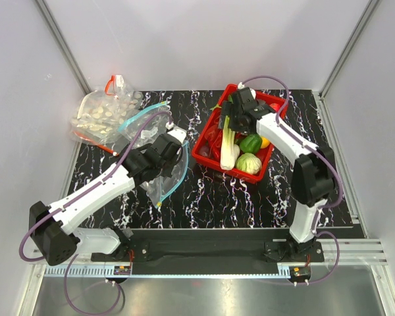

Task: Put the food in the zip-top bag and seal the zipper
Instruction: Pick up the fake vegetable from the bin.

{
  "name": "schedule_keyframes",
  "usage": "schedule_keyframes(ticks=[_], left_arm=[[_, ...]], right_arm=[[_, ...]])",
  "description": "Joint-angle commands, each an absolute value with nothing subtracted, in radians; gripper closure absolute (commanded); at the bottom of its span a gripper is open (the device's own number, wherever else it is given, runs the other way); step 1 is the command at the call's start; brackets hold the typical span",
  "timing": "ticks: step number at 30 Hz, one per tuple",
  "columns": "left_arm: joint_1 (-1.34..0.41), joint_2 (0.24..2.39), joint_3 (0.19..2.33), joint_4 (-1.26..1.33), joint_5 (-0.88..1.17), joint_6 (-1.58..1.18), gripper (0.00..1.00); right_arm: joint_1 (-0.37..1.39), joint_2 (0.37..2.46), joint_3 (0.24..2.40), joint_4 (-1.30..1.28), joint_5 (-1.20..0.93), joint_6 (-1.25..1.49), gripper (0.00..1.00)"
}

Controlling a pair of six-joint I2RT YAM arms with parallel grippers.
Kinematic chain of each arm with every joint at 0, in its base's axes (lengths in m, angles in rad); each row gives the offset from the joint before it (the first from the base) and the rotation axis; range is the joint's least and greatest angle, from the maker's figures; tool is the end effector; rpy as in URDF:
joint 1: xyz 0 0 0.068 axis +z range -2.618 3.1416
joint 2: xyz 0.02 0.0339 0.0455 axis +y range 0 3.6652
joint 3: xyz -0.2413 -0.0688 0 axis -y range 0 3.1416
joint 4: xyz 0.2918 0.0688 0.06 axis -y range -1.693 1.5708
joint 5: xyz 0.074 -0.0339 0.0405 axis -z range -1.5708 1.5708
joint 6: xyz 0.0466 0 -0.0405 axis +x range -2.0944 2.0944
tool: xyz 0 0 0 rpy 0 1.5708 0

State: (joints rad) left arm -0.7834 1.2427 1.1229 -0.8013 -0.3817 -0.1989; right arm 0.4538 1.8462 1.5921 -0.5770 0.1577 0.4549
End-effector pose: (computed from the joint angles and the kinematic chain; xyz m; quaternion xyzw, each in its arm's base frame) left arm 0.2319 -0.2065 0.2733 0.2101 0.9085 0.0107 0.3611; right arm 0.4203 0.1968 0.2418 0.0290 0.9295 0.0922 0.3560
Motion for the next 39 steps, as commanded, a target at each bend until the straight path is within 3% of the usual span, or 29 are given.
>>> schedule_keyframes(ticks=[1, 6, 9, 13, 14, 16, 22, 27, 39], left_arm=[[-0.779, 1.238, 1.126, -0.767, -0.384, -0.192, 1.00], [-0.778, 1.239, 1.126, -0.767, -0.382, -0.190, 1.00], [-0.778, 1.239, 1.124, -0.767, -0.380, -0.190, 1.00], [-0.778, 1.247, 1.124, -0.769, -0.377, -0.190, 1.00], [-0.778, 1.249, 1.126, -0.769, -0.376, -0.190, 1.00], [-0.778, 1.252, 1.126, -0.769, -0.376, -0.190, 1.00], [-0.778, 1.258, 1.127, -0.772, -0.370, -0.189, 1.00], [-0.778, 1.264, 1.129, -0.770, -0.365, -0.187, 1.00], [-0.772, 1.318, 1.176, -0.807, -0.350, -0.204, 1.00]], right_arm=[[0.431, 1.926, 1.695, -0.633, 0.190, 0.427, 0.01], [0.397, 2.022, 1.740, -0.632, 0.180, 0.422, 0.00], [0.388, 2.052, 1.738, -0.594, 0.140, 0.414, 0.07], [0.380, 2.066, 1.736, -0.558, 0.022, 0.403, 0.41], [0.379, 2.056, 1.733, -0.552, 0.003, 0.403, 0.65], [0.379, 2.013, 1.711, -0.537, 0.002, 0.406, 0.78], [0.379, 1.846, 1.608, -0.499, 0.020, 0.396, 0.78], [0.379, 1.747, 1.536, -0.480, -0.095, 0.347, 0.78], [0.385, 1.357, 1.183, -0.145, -0.296, 0.432, 0.84]])
